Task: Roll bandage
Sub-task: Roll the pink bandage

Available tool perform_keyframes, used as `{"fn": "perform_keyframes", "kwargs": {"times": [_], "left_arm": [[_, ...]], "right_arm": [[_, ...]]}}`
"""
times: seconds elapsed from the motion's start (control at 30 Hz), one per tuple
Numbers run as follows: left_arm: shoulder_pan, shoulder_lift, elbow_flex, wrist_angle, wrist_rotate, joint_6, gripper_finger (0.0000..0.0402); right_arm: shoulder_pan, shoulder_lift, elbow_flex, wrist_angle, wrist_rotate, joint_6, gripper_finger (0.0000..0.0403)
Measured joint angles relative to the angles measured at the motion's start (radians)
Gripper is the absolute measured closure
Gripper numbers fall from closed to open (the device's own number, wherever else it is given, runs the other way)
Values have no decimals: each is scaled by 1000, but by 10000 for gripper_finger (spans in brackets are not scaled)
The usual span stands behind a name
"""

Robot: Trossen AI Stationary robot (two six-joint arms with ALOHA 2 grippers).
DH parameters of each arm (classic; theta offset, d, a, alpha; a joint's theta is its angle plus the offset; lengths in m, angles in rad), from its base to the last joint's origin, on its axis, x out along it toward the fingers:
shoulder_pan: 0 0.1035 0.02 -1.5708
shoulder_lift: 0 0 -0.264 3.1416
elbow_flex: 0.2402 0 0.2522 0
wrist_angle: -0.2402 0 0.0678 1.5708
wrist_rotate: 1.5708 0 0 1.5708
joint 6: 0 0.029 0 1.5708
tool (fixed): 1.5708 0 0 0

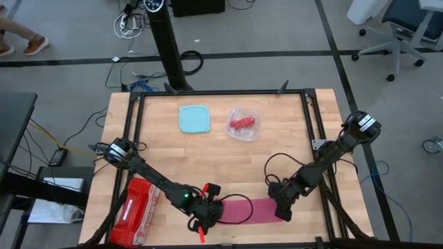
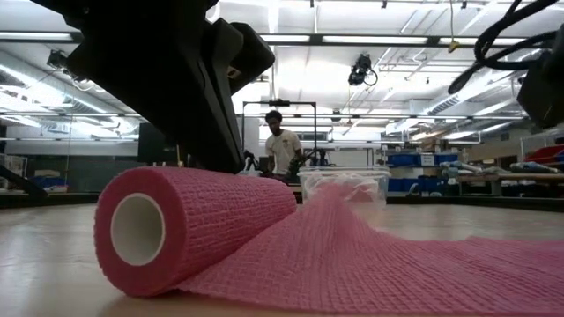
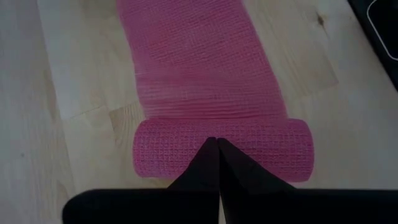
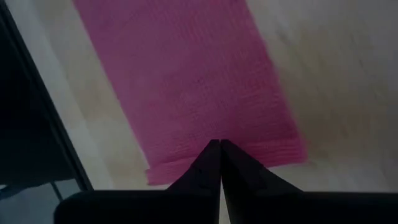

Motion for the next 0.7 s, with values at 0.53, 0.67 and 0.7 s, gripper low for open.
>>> {"fn": "perform_keyframes", "kwargs": {"times": [0.53, 0.67, 0.7], "left_arm": [[2, 0, 0, -5, -56, -26, 401], [7, 0, 0, -28, -65, -33, 401], [7, 0, 0, -37, -73, -27, 401]], "right_arm": [[13, 0, 4, -7, 41, -27, 392], [23, -1, 5, -24, 26, -27, 392], [24, -1, 5, -35, 25, -26, 392]]}}
